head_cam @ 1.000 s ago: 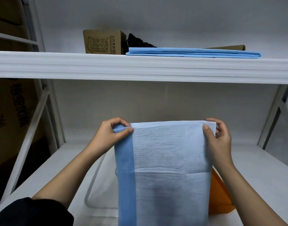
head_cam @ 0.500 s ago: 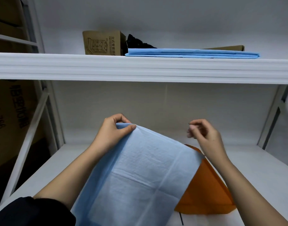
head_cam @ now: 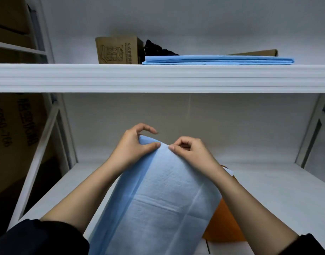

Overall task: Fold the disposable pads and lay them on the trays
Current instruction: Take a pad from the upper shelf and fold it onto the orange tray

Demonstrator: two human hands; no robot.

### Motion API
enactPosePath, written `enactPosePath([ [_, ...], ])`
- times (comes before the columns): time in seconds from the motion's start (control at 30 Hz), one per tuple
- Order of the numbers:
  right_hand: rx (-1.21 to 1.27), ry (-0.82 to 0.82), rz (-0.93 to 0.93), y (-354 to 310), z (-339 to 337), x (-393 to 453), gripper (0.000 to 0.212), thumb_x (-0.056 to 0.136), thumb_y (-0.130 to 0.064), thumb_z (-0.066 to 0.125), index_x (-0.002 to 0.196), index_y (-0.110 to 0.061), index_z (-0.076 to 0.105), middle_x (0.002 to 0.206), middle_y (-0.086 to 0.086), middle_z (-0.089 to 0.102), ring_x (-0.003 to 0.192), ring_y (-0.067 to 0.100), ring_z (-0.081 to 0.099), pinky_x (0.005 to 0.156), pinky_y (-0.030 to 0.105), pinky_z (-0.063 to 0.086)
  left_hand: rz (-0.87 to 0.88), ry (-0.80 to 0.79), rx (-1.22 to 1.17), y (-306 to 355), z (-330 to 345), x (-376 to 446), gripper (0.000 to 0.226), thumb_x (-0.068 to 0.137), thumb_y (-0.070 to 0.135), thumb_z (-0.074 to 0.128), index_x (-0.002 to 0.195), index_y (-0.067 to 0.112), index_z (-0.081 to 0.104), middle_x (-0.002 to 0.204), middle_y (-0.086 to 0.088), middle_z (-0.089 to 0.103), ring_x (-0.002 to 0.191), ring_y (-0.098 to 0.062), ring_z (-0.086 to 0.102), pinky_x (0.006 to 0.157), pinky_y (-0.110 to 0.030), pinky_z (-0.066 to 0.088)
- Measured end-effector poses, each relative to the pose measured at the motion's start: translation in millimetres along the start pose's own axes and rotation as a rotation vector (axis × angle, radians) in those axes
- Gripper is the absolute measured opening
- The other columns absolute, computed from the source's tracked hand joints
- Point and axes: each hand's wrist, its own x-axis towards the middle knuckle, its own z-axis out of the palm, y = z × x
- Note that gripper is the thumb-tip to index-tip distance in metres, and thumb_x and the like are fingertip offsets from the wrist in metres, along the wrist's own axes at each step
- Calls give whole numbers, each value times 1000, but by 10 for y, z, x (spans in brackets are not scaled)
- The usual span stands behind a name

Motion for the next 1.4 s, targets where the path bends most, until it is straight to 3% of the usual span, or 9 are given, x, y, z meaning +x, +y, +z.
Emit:
enactPosePath([
  [0.27, -175, 188, -40, -61, -57, -18, 18, 76, -35, 75, 73, -22, 63, 58, -17, 60, 56, 0, 51, 63, 26, 43, -72, -79, -201, -19, -29, -23, 18, 88, 27, 63, 102, 37, 64, 59, -10, 40, 59, -22, 40, 58, -28, 34],
  [0.4, -274, 20, -70, -88, -84, -30, 11, 84, -39, 66, 82, -29, 68, 62, -14, 61, 61, 1, 52, 67, 29, 43, -33, -31, -166, 38, 29, -50, 17, 94, 20, 56, 102, 32, 66, 51, 5, 28, 50, -11, 27, 45, -20, 23],
  [0.53, -232, 43, -125, -90, -120, -76, 17, 88, -34, 63, 76, -22, 67, 72, 0, 65, 69, 17, 56, 67, 33, 44, -143, -132, -303, 88, -9, -85, 23, 88, 24, 67, 110, 31, 63, 69, -1, 60, 60, -16, 58, 56, -22, 47],
  [0.67, -208, -23, -119, -110, -177, -66, 15, 88, -30, 64, 75, -21, 67, 72, 1, 66, 67, 16, 57, 64, 28, 44, -227, -199, -342, 118, 40, -113, 9, 82, 16, 73, 90, 15, 70, 80, 4, 75, 69, -8, 70, 59, -17, 54],
  [0.83, -301, -255, 52, -6, -578, -123, 27, 89, -28, 65, 64, -20, 59, 52, -14, 46, 51, -2, 38, 51, 15, 30, -221, -97, -361, 65, 27, -58, 8, 83, 12, 71, 91, 8, 71, 83, 0, 75, 71, -10, 69, 66, -22, 56],
  [1.0, -314, -381, 370, 312, -1127, -328, 31, 90, -30, 63, 68, -9, 61, 65, 0, 50, 62, 13, 45, 60, 27, 37, -267, -49, -330, -87, -73, -7, 7, 84, 15, 70, 90, 11, 71, 80, 4, 75, 70, -7, 69, 63, -18, 55],
  [1.13, -60, -176, 352, 397, -1247, -457, 23, 92, -24, 59, 77, -8, 68, 75, 4, 69, 69, 13, 62, 68, 25, 51, -289, -23, -379, -151, -118, -2, 9, 85, 18, 69, 93, 13, 70, 83, 3, 76, 72, -7, 70, 60, -16, 54],
  [1.27, 368, 283, 245, 469, -1101, -463, 18, 93, -18, 56, 79, -10, 64, 67, -2, 68, 63, 10, 64, 61, 19, 51, -275, -12, -461, -148, -44, -12, 13, 87, 17, 66, 98, 11, 69, 87, 2, 76, 76, -9, 71, 60, -16, 54],
  [1.4, 534, 490, 204, 528, -949, -409, 23, 98, -25, 47, 94, -14, 67, 85, -1, 70, 73, 10, 65, 64, 23, 49, -236, 53, -465, -113, 122, -20, 15, 88, 17, 65, 101, 9, 68, 91, 1, 75, 78, -9, 71, 63, -17, 55],
])
